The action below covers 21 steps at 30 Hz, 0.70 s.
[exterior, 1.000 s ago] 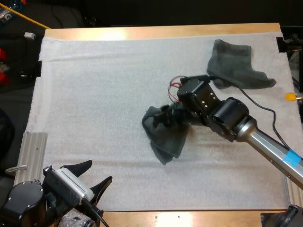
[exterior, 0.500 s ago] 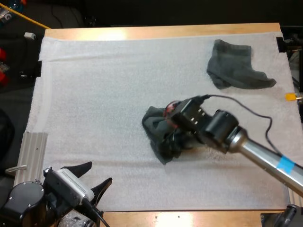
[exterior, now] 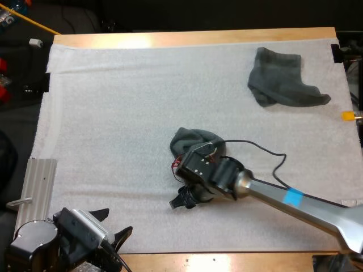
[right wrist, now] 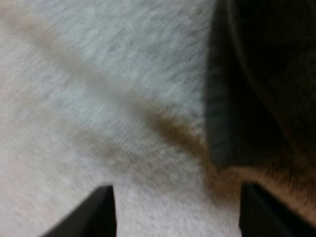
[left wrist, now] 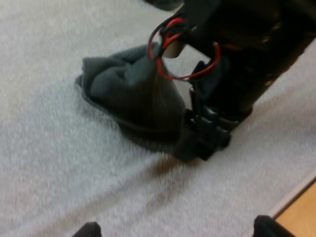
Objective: Pick towel from pile, fold and stack
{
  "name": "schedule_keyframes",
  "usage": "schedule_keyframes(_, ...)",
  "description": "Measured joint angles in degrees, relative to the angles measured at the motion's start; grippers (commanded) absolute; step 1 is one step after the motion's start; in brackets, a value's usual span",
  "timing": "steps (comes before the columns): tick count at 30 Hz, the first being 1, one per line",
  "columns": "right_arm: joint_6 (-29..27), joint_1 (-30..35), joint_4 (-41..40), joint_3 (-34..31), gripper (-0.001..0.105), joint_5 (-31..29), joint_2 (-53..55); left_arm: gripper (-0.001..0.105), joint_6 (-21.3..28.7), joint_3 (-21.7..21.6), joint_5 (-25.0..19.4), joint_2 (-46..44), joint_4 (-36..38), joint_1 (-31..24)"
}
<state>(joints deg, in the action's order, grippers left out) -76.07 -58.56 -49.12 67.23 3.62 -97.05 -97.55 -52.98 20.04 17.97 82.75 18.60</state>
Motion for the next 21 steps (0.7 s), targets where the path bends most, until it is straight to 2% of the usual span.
schedule_keyframes(4, 0.2, 0.0, 0.8, 0.0, 0.052, -0.5, -3.5, 0.06, 0.0, 0.0, 0.0, 0.0, 1.3, 0.0)
schedule_keyframes(7, 0.2, 0.0, 1.5, 0.0, 0.052, -4.4, -5.6, 0.06, -0.2, 0.0, 0.0, 0.0, 2.0, 0.0)
schedule_keyframes(12, 0.2, 0.0, 2.5, 0.0, 0.051, -6.4, -7.5, 0.06, -0.2, 0.0, 0.0, 0.0, 2.4, 0.0)
schedule_keyframes(13, 0.2, 0.0, 2.7, 0.0, 0.048, -6.7, -7.8, 0.06, -0.2, 0.0, 0.0, 0.0, 2.4, 0.0)
schedule_keyframes(15, 0.2, 0.0, 3.4, 0.0, 0.021, -7.7, -7.9, 0.06, -0.2, 0.0, 0.0, 0.0, 2.4, 0.0)
schedule_keyframes(16, 0.2, 0.0, 3.5, 0.0, 0.013, -8.3, -7.9, 0.06, -0.2, 0.0, 0.0, 0.0, 2.4, 0.0)
schedule_keyframes(18, 0.2, 0.0, 3.5, 0.0, 0.002, -9.7, -7.9, 0.06, -0.2, 0.0, 0.0, 0.0, 2.4, 0.0)
schedule_keyframes(21, 0.2, 0.0, 3.7, 0.0, 0.0, -10.0, -7.9, 0.06, -0.2, 0.0, 0.0, 0.0, 2.4, 0.0)
